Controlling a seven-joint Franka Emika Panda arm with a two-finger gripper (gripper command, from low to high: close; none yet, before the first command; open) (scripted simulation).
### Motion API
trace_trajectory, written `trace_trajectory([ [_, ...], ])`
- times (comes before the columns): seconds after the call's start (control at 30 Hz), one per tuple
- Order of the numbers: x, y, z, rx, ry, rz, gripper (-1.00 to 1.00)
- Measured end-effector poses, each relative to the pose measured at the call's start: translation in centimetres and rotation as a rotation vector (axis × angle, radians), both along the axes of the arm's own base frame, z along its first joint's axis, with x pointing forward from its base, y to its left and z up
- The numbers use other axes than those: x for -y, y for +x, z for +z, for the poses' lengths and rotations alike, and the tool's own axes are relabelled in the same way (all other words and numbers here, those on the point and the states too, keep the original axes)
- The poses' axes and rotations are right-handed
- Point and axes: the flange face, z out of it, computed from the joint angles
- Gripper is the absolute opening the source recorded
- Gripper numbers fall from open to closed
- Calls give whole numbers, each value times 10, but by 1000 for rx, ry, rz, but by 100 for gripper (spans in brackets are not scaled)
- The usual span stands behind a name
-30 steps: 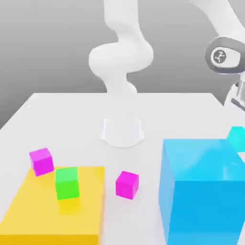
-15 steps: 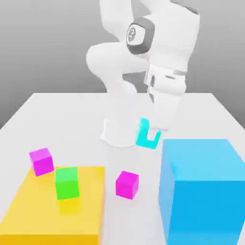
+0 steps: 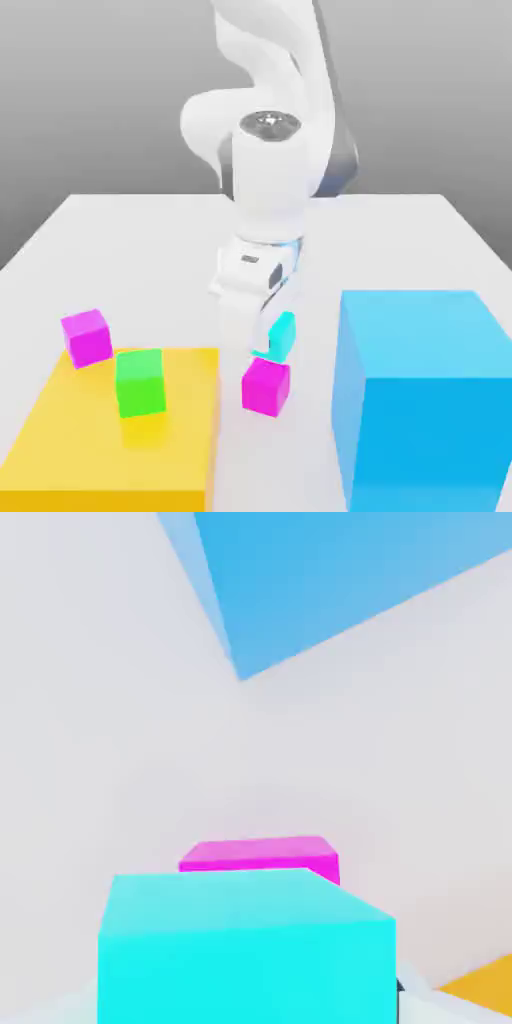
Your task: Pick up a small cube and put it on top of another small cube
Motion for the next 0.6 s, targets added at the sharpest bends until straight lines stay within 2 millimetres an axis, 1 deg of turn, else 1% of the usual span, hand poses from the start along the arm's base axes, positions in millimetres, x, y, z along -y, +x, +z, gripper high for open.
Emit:
trace_trajectory([
  [0.03,1,-1,-7,2,-5,-1,-100],
  [0.07,2,-1,-13,3,-10,-2,100],
  [0.23,2,-1,-13,3,-10,-2,100],
  [0.27,3,-2,-16,5,-12,-2,100],
  [0.3,2,-1,-14,5,-10,-2,100],
  [0.47,-1,1,17,0,5,2,100],
  [0.6,2,-1,44,4,-7,-1,100],
])
